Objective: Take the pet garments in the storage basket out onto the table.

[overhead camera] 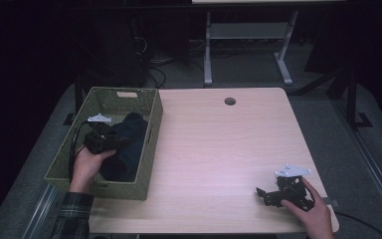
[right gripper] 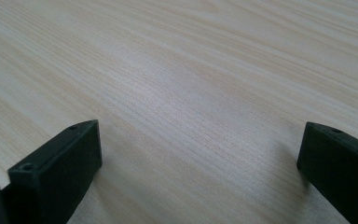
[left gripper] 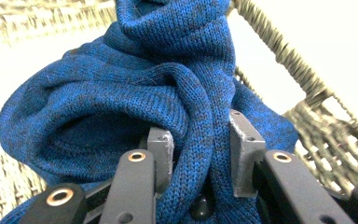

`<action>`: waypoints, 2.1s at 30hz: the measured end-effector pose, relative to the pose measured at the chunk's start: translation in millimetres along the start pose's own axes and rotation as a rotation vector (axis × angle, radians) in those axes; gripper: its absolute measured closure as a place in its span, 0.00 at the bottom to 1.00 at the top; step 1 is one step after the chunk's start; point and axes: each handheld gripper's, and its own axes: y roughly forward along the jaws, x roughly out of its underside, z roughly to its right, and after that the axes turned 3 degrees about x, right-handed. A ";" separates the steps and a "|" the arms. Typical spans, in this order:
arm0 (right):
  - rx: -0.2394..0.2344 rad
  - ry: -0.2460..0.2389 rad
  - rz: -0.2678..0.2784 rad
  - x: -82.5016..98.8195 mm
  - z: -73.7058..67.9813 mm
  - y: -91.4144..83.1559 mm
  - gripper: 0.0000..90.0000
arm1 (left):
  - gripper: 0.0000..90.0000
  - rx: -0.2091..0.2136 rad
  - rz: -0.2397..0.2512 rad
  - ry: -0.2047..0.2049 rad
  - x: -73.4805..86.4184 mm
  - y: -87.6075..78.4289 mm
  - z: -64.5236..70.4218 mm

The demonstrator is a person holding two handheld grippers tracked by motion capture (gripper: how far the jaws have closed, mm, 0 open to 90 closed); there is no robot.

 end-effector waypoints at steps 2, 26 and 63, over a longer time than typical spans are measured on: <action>0.000 0.000 0.000 0.0 0.0 0.0 0.00 | 0.74 -0.001 0.014 0.005 -1.9 -3.8 0.6; 0.000 -0.002 0.001 -0.2 0.3 0.3 0.00 | 0.76 -0.004 0.237 0.061 -37.3 -50.2 18.3; -0.001 0.000 0.001 -0.3 0.2 0.4 0.00 | 0.76 0.176 0.270 0.232 -82.3 -16.8 97.8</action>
